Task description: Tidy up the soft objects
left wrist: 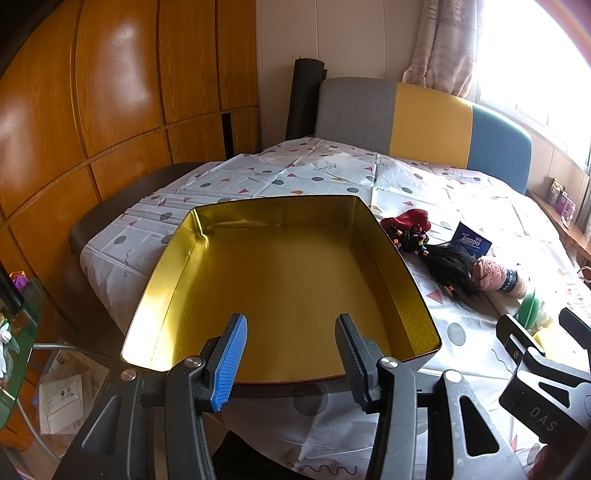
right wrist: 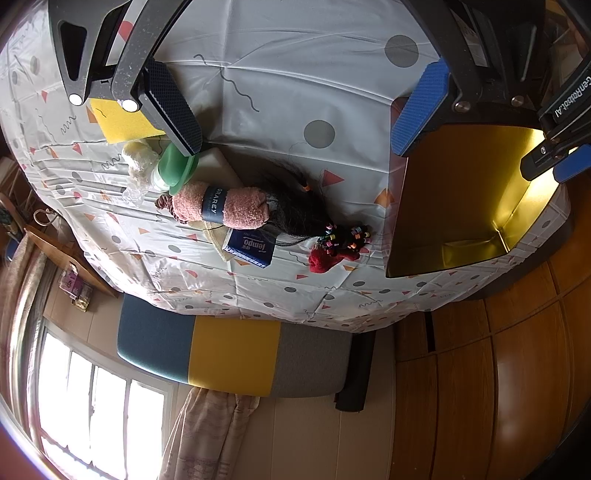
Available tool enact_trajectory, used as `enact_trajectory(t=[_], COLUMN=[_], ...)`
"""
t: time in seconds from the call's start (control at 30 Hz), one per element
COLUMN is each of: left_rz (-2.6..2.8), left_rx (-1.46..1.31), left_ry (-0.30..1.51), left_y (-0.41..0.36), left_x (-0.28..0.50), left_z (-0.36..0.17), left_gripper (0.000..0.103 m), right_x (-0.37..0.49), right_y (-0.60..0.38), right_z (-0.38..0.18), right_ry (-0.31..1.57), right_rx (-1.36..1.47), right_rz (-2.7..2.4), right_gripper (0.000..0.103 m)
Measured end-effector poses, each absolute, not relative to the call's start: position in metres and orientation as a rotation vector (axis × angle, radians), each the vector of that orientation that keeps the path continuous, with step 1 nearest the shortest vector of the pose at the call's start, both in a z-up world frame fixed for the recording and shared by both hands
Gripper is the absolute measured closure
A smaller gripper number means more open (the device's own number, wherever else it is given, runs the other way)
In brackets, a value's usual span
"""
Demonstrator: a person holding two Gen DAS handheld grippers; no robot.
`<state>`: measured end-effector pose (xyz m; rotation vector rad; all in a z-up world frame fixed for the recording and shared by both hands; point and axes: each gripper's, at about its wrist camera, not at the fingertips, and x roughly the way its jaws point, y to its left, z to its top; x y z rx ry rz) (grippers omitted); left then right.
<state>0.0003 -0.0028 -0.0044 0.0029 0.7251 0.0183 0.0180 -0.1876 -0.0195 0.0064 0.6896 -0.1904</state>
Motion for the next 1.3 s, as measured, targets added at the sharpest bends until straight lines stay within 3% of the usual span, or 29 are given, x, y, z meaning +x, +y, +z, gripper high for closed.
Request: enact_trajectory(t=[1.17,1.3], left_rz=[-0.053,-0.235], left_rx=[0.004,-0.061], left_ry=[0.759,0.778], left_y=[-0.006,-0.006], left_x=[0.003,0.009], left_z=[-0.009,-0.003], left_gripper=[0.052,0.04], right_x=[0.017,0.022], right_y=[-0.198,-0.229], right_z=[-0.014,-0.008], right_ry=[0.676,0.686], right_rx=[0.014,0.06], right_rz=[-0.174,-0.156], right_gripper=[0.0,0.0])
